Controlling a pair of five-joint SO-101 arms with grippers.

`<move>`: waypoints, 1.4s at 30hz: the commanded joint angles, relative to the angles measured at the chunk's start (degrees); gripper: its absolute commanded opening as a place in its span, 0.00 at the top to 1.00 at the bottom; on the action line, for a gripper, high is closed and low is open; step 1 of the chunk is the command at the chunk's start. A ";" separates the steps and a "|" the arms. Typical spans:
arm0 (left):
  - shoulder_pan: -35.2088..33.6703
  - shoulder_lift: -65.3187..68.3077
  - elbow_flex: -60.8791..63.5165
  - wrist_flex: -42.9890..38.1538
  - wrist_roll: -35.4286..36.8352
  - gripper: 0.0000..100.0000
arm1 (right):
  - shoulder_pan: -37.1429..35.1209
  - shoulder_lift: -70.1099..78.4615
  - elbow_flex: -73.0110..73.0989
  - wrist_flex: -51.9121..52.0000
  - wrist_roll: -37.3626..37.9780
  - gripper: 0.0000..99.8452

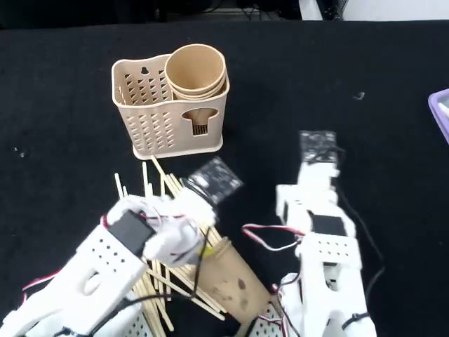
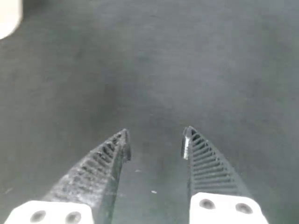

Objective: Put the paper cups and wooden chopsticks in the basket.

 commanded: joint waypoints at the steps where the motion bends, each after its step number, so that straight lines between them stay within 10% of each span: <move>1: 9.19 -0.79 -5.85 0.88 -0.53 0.73 | 5.63 -1.63 -3.38 -0.97 -3.34 0.82; 12: 27.03 -0.70 -8.40 2.81 -0.35 0.73 | 8.97 -1.80 -4.18 -1.05 -5.54 0.82; 34: 37.23 -0.79 -13.85 11.08 -0.62 0.73 | 11.60 -1.54 -4.62 -1.32 -7.56 0.82; 42: 30.29 -0.88 -17.01 10.46 -0.88 0.73 | 11.60 -1.54 -4.62 -1.32 -7.47 0.82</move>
